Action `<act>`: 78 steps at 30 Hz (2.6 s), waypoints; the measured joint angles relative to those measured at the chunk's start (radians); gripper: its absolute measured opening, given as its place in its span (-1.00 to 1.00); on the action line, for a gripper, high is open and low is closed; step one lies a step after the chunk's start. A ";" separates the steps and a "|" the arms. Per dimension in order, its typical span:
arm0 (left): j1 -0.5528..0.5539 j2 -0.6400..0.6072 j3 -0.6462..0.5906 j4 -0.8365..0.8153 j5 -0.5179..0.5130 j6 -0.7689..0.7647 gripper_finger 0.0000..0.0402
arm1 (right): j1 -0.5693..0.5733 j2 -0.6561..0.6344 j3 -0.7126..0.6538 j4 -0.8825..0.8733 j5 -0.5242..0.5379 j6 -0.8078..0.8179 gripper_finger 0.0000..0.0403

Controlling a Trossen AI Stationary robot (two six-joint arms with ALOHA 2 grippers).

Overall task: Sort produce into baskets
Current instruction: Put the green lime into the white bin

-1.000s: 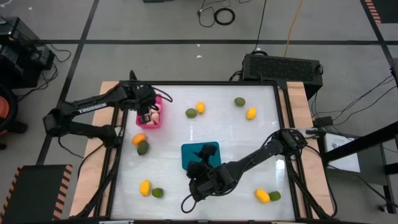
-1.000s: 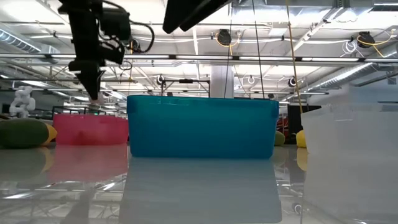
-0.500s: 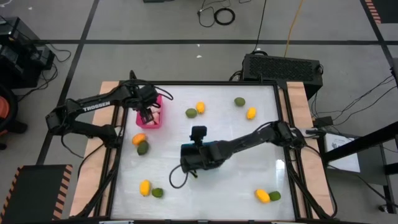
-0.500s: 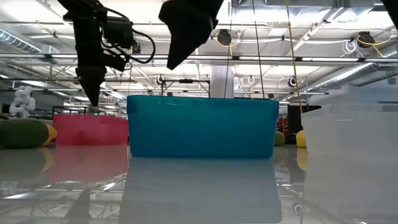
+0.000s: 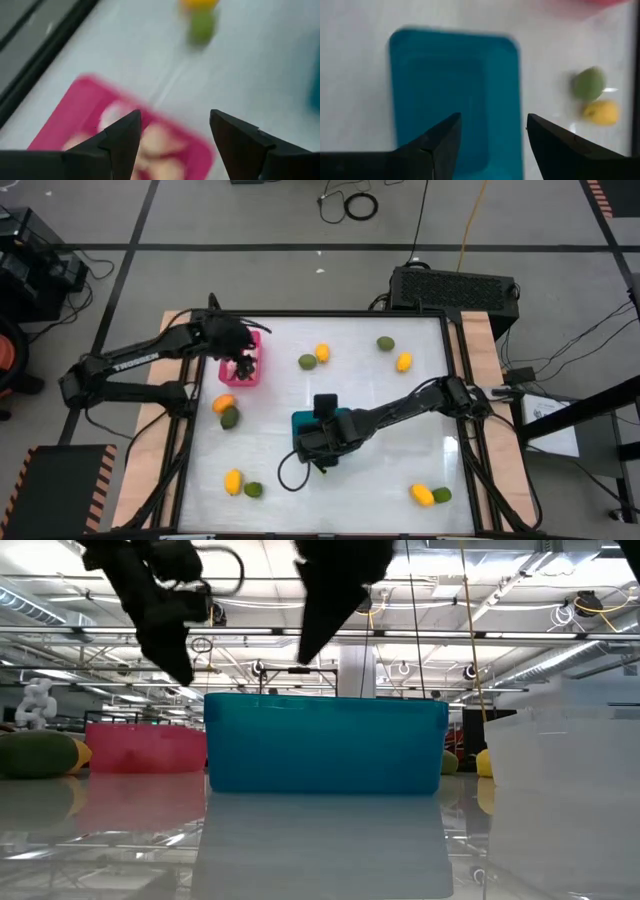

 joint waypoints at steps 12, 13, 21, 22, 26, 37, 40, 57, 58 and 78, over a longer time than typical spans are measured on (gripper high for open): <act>-0.230 -0.239 -0.352 0.646 0.121 -0.105 0.21 | -0.140 -0.004 0.180 -0.403 -0.032 0.124 0.09; -0.252 -0.241 -0.379 0.689 0.121 -0.109 0.21 | -0.173 -0.002 0.179 -0.392 -0.034 0.103 0.09; -0.352 -0.243 -0.489 0.870 0.106 -0.104 0.21 | -0.433 0.023 0.124 0.128 -0.187 -0.030 0.09; -0.354 -0.246 -0.489 0.863 0.104 -0.100 0.21 | -0.453 0.024 0.114 0.179 -0.188 -0.030 0.09; -0.356 -0.246 -0.489 0.796 0.067 -0.062 0.21 | -0.512 0.037 0.068 0.325 -0.292 -0.039 0.09; -0.355 -0.243 -0.489 0.503 -0.126 -0.022 0.21 | -0.586 0.145 0.034 0.362 -0.345 -0.154 0.09; -0.355 -0.243 -0.489 0.500 -0.126 -0.025 0.21 | -0.596 0.159 0.034 0.346 -0.346 -0.181 0.09; -0.355 -0.242 -0.488 0.502 -0.121 -0.025 0.21 | -0.602 0.242 0.036 0.330 -0.396 -0.164 0.09; -0.355 -0.242 -0.488 0.502 -0.121 -0.025 0.21 | -0.600 0.243 0.037 0.330 -0.382 -0.164 0.09; -0.355 -0.242 -0.488 0.501 -0.121 -0.024 0.21 | -0.586 0.247 0.083 0.171 -0.368 -0.085 -0.23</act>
